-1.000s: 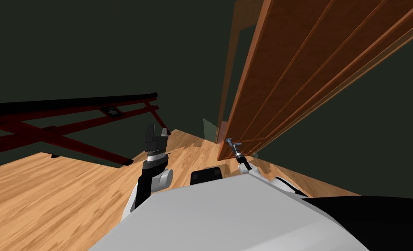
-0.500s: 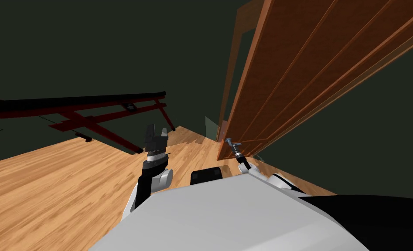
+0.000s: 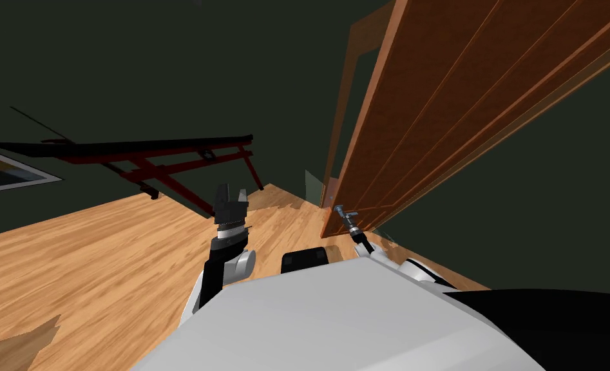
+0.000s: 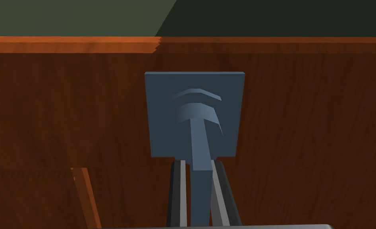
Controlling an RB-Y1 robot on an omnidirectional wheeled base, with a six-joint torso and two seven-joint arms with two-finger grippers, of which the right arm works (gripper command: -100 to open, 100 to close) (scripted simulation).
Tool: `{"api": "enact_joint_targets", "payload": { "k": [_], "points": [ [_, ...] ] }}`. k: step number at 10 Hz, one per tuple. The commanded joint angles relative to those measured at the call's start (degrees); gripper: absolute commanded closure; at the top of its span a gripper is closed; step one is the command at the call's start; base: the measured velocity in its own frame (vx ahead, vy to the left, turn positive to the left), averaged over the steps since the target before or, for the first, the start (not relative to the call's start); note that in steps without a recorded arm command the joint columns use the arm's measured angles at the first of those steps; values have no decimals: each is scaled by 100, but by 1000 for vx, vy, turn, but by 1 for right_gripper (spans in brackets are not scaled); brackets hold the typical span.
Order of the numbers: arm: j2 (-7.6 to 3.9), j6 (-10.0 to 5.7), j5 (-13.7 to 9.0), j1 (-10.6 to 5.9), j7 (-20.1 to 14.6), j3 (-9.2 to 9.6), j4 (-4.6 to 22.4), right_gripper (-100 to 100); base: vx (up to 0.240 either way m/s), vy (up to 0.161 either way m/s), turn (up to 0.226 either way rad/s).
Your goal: Pull the door open
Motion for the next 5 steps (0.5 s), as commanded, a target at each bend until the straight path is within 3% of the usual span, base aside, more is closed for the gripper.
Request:
{"api": "enact_joint_targets", "payload": {
  "k": [1,2,3,5],
  "points": [
    [-42,-192,-13,20,-97,105,147,100,-173,-42,137],
    [-118,-316,-45,87,-164,176,177,100,-152,-35,158],
    [-118,-316,-45,87,-164,176,177,100,-120,-33,54],
    [-274,-571,-110,225,-302,322,237,100,-139,-50,155]
  ]
}}
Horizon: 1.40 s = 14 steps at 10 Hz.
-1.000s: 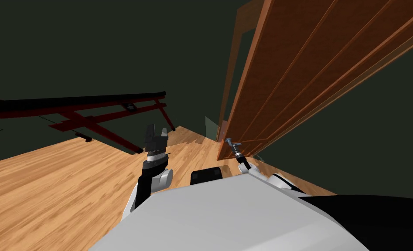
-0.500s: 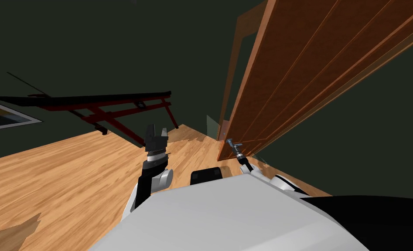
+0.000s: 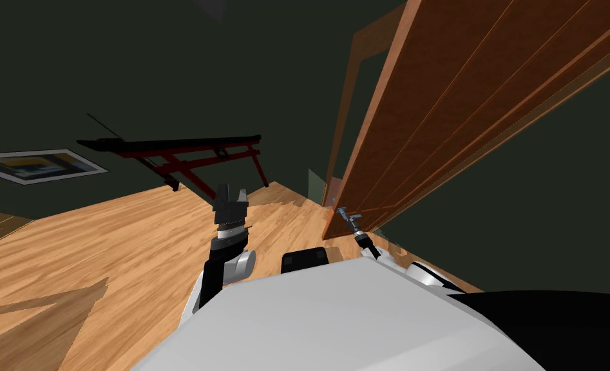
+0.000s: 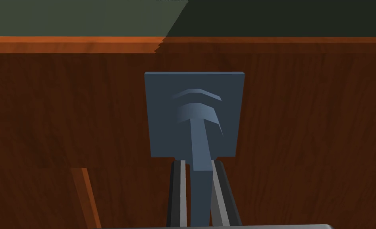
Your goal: Pull the door open
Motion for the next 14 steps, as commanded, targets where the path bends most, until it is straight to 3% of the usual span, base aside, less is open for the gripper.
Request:
{"api": "enact_joint_targets", "payload": {
  "k": [1,5,6,7,14],
  "points": [
    [-67,-182,-20,47,-99,100,94,100,-158,-57,139],
    [-247,-476,-96,207,-259,269,163,100,-131,-54,103],
    [-206,-392,-71,200,-223,252,104,100,-65,-20,32],
    [-243,-517,-106,258,-261,327,148,100,-111,-36,219],
    [-403,-1007,-264,442,-389,585,360,100,-205,-91,170]
  ]
}}
